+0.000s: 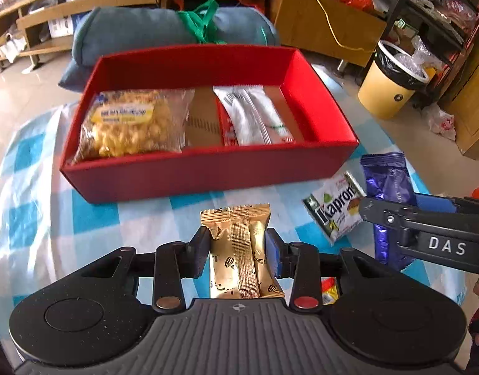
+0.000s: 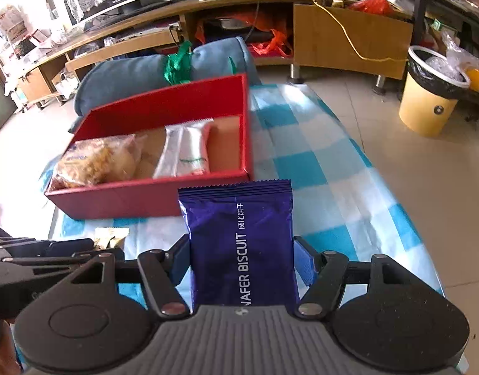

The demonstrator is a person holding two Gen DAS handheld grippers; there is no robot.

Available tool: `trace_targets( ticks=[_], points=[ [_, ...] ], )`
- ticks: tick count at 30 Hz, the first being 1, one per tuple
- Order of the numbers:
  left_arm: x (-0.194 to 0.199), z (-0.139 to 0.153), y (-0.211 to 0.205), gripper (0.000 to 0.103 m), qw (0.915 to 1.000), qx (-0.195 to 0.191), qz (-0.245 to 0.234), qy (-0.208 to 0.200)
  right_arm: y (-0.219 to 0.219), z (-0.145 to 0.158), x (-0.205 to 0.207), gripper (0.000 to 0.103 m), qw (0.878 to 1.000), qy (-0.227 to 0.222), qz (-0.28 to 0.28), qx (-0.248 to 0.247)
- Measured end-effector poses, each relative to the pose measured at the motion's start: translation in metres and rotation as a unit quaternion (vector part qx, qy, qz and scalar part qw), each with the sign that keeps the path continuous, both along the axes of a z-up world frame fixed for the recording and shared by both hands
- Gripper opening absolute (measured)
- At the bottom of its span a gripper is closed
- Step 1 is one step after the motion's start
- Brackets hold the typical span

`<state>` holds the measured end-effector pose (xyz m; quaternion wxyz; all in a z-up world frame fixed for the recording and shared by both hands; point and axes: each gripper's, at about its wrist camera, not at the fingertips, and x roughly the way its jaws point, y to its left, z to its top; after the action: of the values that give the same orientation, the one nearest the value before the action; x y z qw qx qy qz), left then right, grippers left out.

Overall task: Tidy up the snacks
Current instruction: 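Lift the gold cake and purple packet and carry both toward the red box, then lower the gold cake and purple packet into the red box with both tools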

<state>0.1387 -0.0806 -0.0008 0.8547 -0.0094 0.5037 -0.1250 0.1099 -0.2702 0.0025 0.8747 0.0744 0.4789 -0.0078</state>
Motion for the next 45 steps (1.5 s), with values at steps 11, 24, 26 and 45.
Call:
trace_targets(
  ticks=[11, 24, 26, 45],
  points=[
    [0.023, 0.014, 0.004, 0.046, 0.9996, 0.002, 0.015, -0.022, 0.011, 0.013, 0.029, 0.062, 1.0, -0.02, 0.009, 0.004],
    [0.06, 0.024, 0.001, 0.046, 0.9983, 0.021, 0.021, -0.05, 0.021, 0.014, 0.073, 0.062, 0.999, -0.032, 0.026, 0.006],
    [0.065, 0.023, 0.0, 0.046, 0.9981, 0.023, 0.023, -0.051, 0.021, 0.013, 0.078, 0.062, 0.999, -0.033, 0.025, 0.005],
    [0.106, 0.001, 0.0, 0.046, 0.9971, 0.051, 0.039, -0.04, 0.021, -0.015, 0.126, 0.062, 1.0, -0.009, 0.026, 0.013]
  ],
)
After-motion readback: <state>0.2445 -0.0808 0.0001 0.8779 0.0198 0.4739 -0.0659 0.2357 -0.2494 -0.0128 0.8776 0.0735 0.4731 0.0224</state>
